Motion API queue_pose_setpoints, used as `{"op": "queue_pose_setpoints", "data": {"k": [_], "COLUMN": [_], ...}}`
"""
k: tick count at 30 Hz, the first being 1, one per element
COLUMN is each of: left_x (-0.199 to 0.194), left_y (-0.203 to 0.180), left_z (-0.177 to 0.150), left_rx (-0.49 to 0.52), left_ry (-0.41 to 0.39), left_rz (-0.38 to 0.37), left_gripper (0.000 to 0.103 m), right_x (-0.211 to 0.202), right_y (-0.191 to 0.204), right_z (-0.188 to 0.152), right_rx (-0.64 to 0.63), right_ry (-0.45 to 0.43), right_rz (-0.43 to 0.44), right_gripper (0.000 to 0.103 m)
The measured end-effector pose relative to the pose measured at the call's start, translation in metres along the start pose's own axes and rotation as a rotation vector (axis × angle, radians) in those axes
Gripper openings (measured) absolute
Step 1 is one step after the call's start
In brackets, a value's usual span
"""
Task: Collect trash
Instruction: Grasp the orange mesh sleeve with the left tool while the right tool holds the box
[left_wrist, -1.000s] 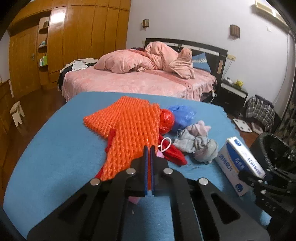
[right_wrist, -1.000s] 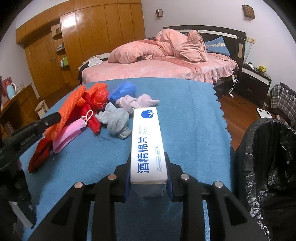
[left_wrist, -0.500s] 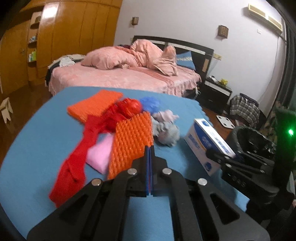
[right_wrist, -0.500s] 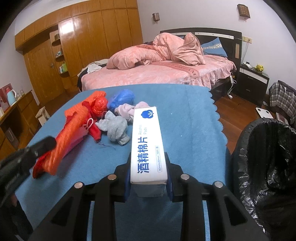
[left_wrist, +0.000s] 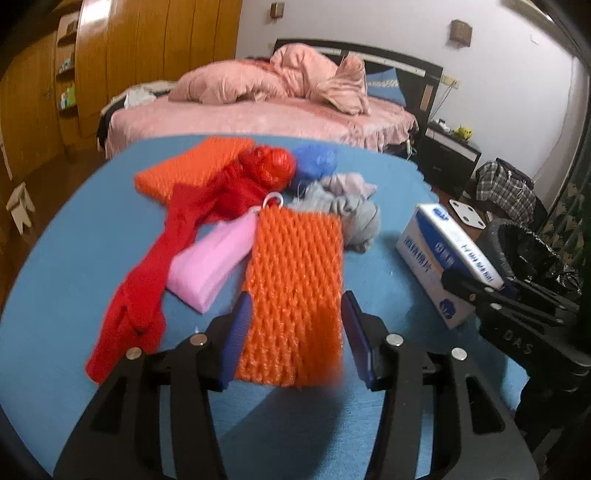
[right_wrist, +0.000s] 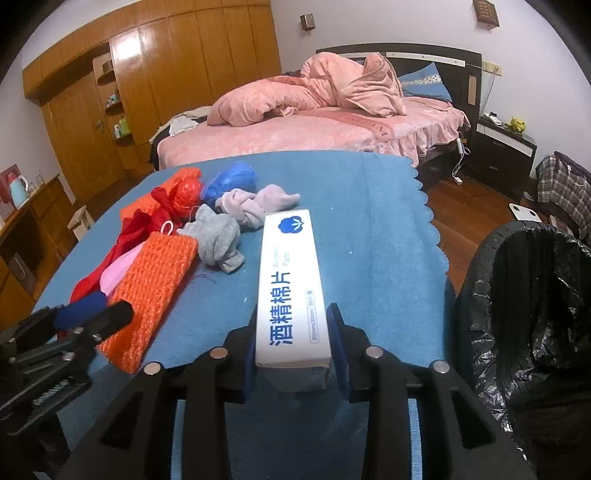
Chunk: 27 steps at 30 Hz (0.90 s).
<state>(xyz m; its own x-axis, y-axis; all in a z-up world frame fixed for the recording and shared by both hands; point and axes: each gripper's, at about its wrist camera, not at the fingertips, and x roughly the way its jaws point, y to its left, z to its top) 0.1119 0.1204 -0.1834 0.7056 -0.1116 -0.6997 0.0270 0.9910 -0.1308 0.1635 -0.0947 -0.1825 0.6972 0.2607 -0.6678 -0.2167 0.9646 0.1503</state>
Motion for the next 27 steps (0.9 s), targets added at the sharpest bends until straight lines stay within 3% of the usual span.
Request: {"op": "queue_pose_setpoints", "data": {"k": [2,4,5,6,7,23,27], "left_x": [0.006,0.011,0.013,0.013,0.012,-0.032,-0.027], "left_y": [0.0,0.0,0.001,0.003,0.004,-0.019,-0.023], "left_z": [0.0,-0.001,-0.001,-0.001,-0.002,0.024,0.022], "left_rx": [0.003,0.002,-0.003,-0.011,-0.014,-0.002,0.008], "left_ry": [0.023,0.048,0.054,0.055,0.056,-0.1,-0.077], "left_rz": [-0.008,-0.026,-0.026,-0.043,-0.054,-0.079,-0.051], "left_gripper": [0.046,0.019,0.014,0.002,0.0,0.0,0.0], "right_x": [0.001,0.001,0.001,0.001,0.0,-0.039,-0.043], "right_y": [-0.001,-0.001,-0.001,0.0,0.0,-0.012,-0.022], "right_z": [0.0,0.0,0.0,0.0,0.0,0.02,0.018], "right_rx": [0.007,0.007,0.005,0.002,0.0,0.032,0.036], "right_ry": [0.004,0.007,0.008,0.009,0.007,-0.1,-0.096], "right_rz": [0.003,0.005,0.007,0.011,0.014,0.032,0.021], "right_gripper": [0.035,0.035,0.035,0.035,0.035,0.03,0.031]}}
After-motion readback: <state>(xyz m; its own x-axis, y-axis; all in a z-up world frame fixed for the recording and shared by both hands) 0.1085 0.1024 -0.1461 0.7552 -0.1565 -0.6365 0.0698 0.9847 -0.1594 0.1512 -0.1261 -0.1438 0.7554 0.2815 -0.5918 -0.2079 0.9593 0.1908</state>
